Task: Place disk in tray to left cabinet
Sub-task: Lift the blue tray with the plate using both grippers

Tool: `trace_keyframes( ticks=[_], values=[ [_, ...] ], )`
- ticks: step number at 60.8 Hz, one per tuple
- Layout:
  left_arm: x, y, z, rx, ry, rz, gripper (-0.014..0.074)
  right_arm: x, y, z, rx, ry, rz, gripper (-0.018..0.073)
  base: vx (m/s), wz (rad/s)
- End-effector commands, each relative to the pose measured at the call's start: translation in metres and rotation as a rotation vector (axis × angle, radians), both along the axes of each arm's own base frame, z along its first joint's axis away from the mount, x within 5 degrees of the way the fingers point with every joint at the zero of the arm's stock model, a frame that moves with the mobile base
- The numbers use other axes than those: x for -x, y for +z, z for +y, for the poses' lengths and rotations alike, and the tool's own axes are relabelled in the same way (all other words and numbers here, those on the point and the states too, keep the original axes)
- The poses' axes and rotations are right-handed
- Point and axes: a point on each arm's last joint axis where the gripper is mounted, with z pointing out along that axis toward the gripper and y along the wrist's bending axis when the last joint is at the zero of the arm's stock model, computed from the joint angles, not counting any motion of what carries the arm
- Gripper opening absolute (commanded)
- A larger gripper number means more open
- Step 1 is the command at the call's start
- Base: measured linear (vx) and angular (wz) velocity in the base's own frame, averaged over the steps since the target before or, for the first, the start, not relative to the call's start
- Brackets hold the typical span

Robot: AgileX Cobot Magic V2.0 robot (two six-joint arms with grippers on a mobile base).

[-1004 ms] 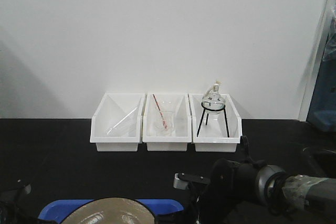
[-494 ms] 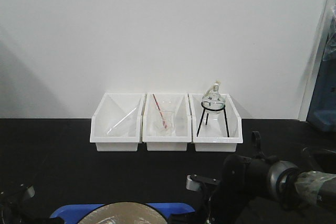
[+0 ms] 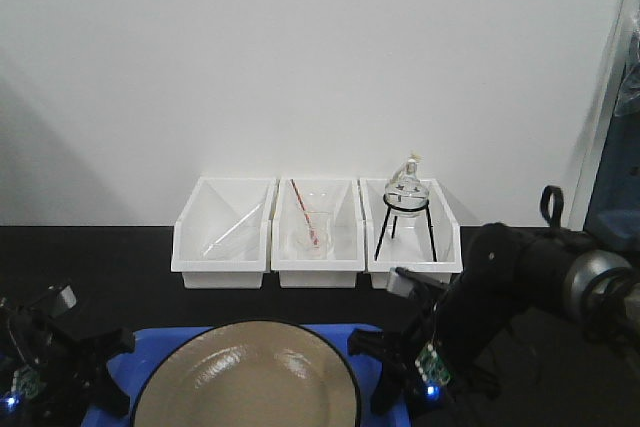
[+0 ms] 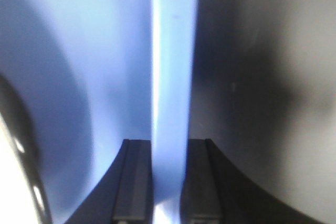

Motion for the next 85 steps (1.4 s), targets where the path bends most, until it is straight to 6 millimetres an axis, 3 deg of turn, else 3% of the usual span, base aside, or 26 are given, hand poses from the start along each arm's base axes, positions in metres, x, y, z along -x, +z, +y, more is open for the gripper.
trace_keyframes(
  ticks=[1,12,32,43,58,73,85],
  values=[
    [0.000,0.045,-0.018,0.147,0.039,-0.037,-0.0001,0.000,0.061,0.006,-0.159,-0.035,-0.083,-0.0006,0.00,0.00],
    [-0.005,0.070,-0.020,0.175,0.035,-0.037,-0.0001,-0.004,0.087,-0.002,-0.195,-0.031,-0.081,-0.0006,0.00,0.00],
    [-0.010,0.122,-0.016,0.132,0.058,-0.078,-0.0001,-0.003,0.116,-0.008,-0.248,-0.022,-0.066,-0.0006,0.00,0.00],
    [-0.011,0.132,-0.017,0.153,0.103,-0.082,-0.0001,-0.004,0.138,-0.007,-0.271,-0.037,-0.106,-0.0006,0.00,0.00],
    [-0.009,0.141,-0.022,0.237,0.122,-0.078,-0.0001,-0.003,0.143,-0.004,-0.317,-0.064,-0.086,-0.0005,0.00,0.00],
    [0.007,0.164,-0.022,0.245,0.116,-0.138,-0.0001,0.000,0.149,0.000,-0.394,-0.051,-0.074,-0.0003,0.00,0.00],
    [0.019,0.179,-0.022,0.254,0.114,-0.179,-0.0001,0.008,0.167,-0.007,-0.404,-0.046,-0.125,-0.0004,0.00,0.00]
  ],
)
